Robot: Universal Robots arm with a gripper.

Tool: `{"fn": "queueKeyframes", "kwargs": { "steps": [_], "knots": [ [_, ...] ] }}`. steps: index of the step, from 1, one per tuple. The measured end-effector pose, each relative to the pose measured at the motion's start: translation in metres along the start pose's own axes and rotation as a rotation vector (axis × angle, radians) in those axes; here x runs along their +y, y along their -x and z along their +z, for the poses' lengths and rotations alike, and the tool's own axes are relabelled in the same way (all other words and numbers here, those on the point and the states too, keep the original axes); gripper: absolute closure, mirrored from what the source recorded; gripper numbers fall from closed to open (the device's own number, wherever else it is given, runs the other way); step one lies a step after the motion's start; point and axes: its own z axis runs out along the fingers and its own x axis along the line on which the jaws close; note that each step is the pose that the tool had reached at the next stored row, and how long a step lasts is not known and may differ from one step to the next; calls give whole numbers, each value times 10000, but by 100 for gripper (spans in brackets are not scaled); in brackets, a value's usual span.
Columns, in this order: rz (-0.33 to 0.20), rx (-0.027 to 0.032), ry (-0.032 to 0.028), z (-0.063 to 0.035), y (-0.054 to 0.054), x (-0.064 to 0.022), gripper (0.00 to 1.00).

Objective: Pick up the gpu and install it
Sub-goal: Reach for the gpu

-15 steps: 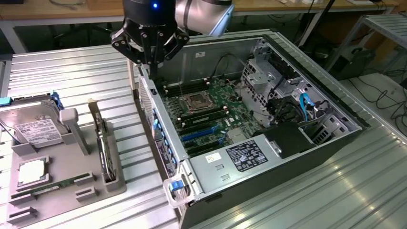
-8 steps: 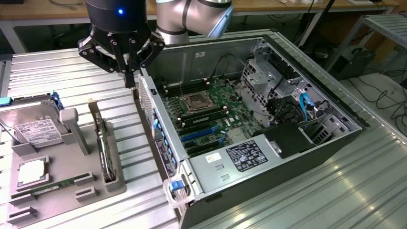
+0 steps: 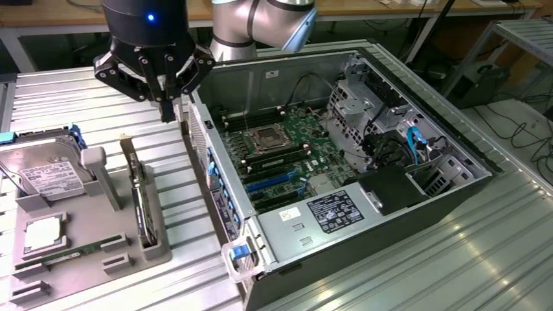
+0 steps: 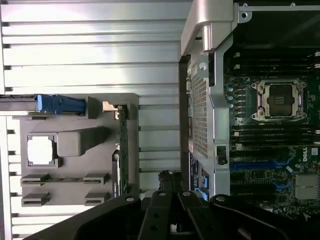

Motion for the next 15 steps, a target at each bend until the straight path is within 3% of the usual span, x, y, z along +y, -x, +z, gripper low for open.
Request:
{"fn": "queueKeyframes", "kwargs": {
  "steps": [15],
  "knots": [
    [-144,7,4,-3,-214,-34,89]
  ]
}}
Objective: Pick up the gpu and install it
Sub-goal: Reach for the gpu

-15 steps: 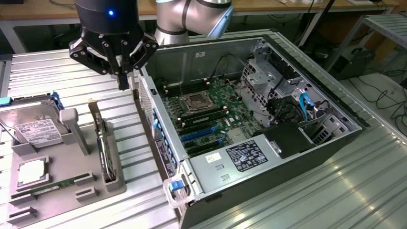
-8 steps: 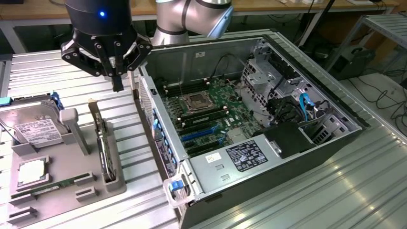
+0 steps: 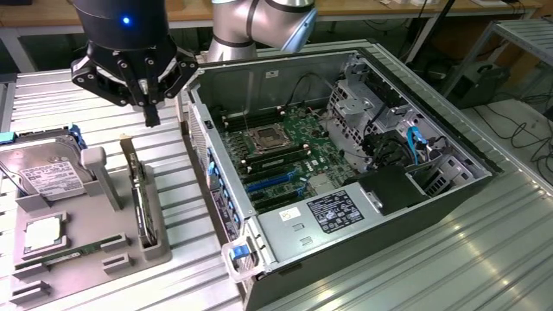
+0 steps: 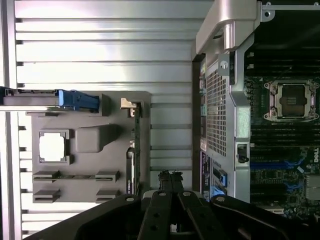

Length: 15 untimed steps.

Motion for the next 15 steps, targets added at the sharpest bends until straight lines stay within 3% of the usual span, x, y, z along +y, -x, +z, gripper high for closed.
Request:
{"fn": "queueKeyframes", "kwargs": {
  "steps": [15],
  "knots": [
    [-114,6,3,-3,-306,-92,89]
  ]
}}
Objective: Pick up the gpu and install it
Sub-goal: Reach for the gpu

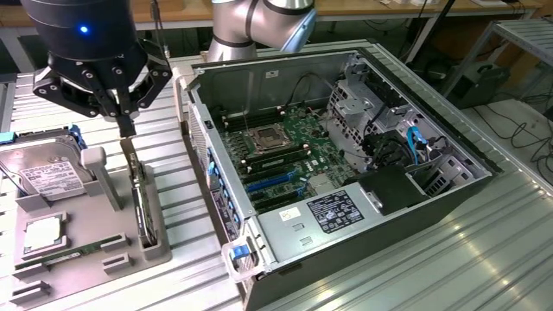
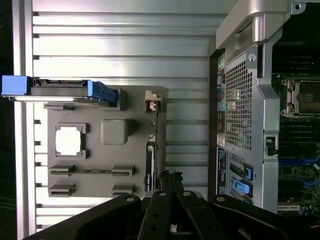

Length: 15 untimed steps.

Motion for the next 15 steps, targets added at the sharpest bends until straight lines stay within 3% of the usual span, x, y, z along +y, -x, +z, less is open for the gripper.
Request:
{"fn": "queueKeyframes", "kwargs": {
  "steps": [9,15],
  "knots": [
    [-60,2,2,-2,-212,-47,89],
    [-87,3,2,-3,-262,-57,89]
  ]
}}
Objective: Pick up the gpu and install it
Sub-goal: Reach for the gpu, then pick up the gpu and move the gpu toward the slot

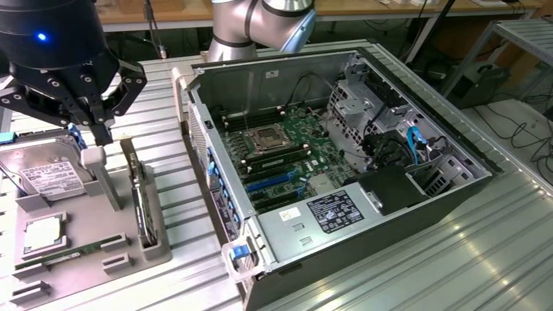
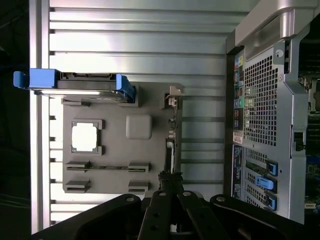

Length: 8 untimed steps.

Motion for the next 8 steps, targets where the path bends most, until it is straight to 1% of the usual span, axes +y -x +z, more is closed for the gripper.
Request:
{"fn": "queueKeyframes", "kwargs": {
  "steps": [8],
  "knots": [
    [1,0,0,0,-1,0,89]
  ]
}}
